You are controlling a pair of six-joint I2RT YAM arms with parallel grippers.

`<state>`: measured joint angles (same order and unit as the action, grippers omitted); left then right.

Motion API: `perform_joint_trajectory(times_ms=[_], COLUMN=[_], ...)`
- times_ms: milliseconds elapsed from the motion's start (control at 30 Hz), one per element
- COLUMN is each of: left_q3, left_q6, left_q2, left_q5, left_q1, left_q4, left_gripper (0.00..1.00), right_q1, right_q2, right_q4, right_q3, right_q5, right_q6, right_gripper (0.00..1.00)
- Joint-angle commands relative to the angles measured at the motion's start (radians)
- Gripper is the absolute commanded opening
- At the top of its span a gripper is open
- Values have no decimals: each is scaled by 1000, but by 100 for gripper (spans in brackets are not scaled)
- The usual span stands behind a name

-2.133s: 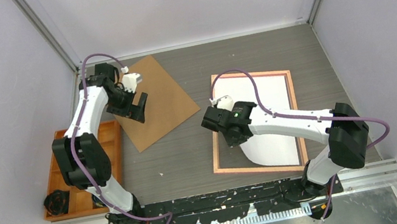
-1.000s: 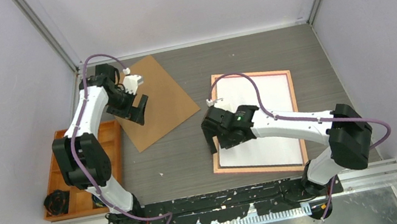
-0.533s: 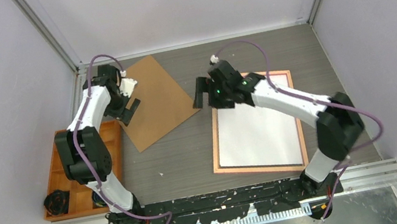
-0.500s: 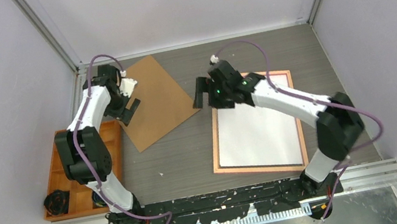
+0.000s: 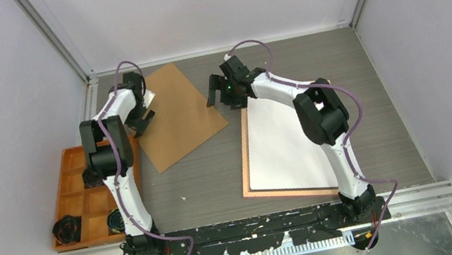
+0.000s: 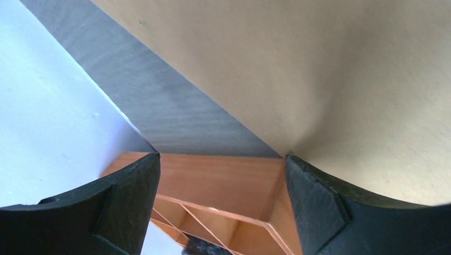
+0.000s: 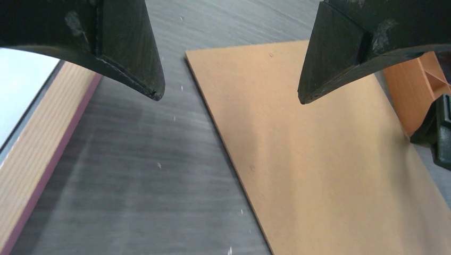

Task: Put the photo into the frame
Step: Turn over the photo from the photo frame, then move the photo frame item to the center of the board.

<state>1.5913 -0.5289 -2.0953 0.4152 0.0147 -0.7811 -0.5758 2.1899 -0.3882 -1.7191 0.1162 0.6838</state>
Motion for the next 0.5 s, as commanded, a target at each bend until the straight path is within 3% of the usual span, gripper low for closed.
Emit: perform_joint_trajectory(times_ms=[0, 300, 467], left_q3=[162, 295, 398], left_q6=[-18, -1, 19], left_q2=[-89, -249, -309], left_q5=[92, -23, -162], left_q1=[-43, -56, -55], left_q4=[-43, -222, -329], left_gripper=[86, 83, 78], right_q1=[5, 10, 10], right_q2=[30, 169, 162], right_q4=[77, 61, 105], right_q3=[-103, -240, -176], right_q5=[4, 2, 27], right_q6=[9, 0, 31], right_gripper=[100, 100, 100])
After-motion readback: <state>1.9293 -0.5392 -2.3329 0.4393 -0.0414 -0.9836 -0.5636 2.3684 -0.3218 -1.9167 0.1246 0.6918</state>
